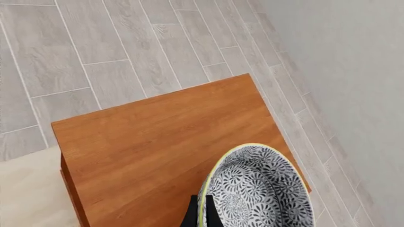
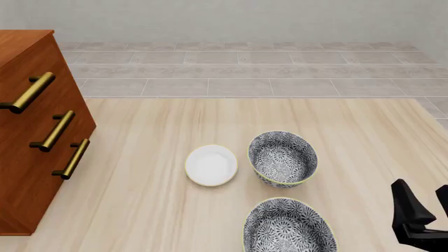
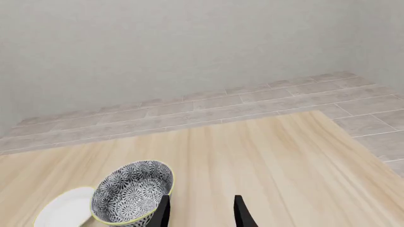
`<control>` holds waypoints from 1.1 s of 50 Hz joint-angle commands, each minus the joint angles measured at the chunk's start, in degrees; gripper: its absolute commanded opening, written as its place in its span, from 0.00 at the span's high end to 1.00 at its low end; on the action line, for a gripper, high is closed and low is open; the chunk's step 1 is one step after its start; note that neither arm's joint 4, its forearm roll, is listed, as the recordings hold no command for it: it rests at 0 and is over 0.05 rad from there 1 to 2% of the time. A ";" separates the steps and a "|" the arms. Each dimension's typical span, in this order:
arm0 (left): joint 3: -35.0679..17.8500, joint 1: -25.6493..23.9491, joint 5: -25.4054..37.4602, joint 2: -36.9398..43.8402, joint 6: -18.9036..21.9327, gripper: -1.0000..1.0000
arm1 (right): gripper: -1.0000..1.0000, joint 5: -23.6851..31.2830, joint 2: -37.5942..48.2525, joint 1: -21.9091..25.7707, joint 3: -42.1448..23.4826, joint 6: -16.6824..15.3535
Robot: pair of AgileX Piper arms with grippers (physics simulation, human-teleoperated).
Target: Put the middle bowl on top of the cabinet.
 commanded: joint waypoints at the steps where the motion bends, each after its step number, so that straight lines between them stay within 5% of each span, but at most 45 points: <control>1: 0.75 -0.07 -0.49 0.27 0.63 1.00 | 0.00 0.31 -0.35 -0.07 0.00 0.15; 45: -0.26 0.83 -1.07 -1.16 0.82 1.00 | 0.00 0.37 -0.56 -0.11 0.01 0.86; 46: -0.35 0.86 -1.05 -1.24 0.92 0.00 | 0.00 0.39 -0.58 -0.12 0.01 0.88; 55: -0.15 0.48 -1.28 -1.48 0.66 0.00 | 0.00 0.22 -0.40 -0.14 0.01 0.89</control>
